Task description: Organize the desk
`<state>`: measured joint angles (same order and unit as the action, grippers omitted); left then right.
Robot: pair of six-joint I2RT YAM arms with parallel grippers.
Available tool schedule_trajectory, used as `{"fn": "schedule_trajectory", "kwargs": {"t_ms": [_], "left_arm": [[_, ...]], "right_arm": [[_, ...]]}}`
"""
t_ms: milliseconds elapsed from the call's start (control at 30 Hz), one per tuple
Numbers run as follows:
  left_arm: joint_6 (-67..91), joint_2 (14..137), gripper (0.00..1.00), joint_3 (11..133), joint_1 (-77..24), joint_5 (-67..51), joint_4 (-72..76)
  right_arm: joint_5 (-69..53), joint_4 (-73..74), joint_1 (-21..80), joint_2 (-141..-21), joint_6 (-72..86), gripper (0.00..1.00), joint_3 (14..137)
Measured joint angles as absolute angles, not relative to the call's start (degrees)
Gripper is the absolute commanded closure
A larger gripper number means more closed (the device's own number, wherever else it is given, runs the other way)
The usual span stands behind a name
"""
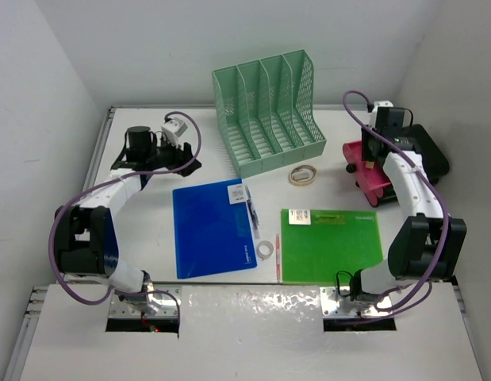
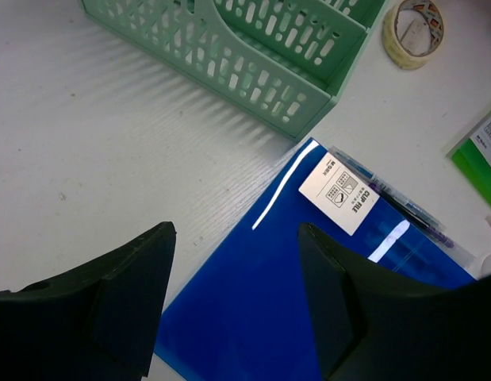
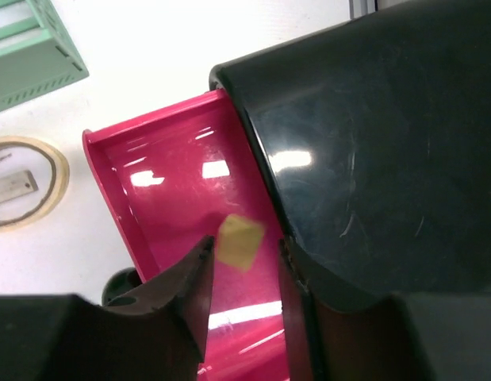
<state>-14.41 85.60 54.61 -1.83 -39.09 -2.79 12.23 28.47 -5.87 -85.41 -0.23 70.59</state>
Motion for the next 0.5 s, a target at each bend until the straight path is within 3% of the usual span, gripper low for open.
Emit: {"fn": "schedule_trajectory", "kwargs": {"t_ms": [500], "left_arm": [[-14.72, 85.60, 0.39, 54.61, -1.91, -39.27, -2.79]], "right_arm": [[6.26, 29.91, -2.44, -81.58, -0.95, 0.48, 79.13]]}}
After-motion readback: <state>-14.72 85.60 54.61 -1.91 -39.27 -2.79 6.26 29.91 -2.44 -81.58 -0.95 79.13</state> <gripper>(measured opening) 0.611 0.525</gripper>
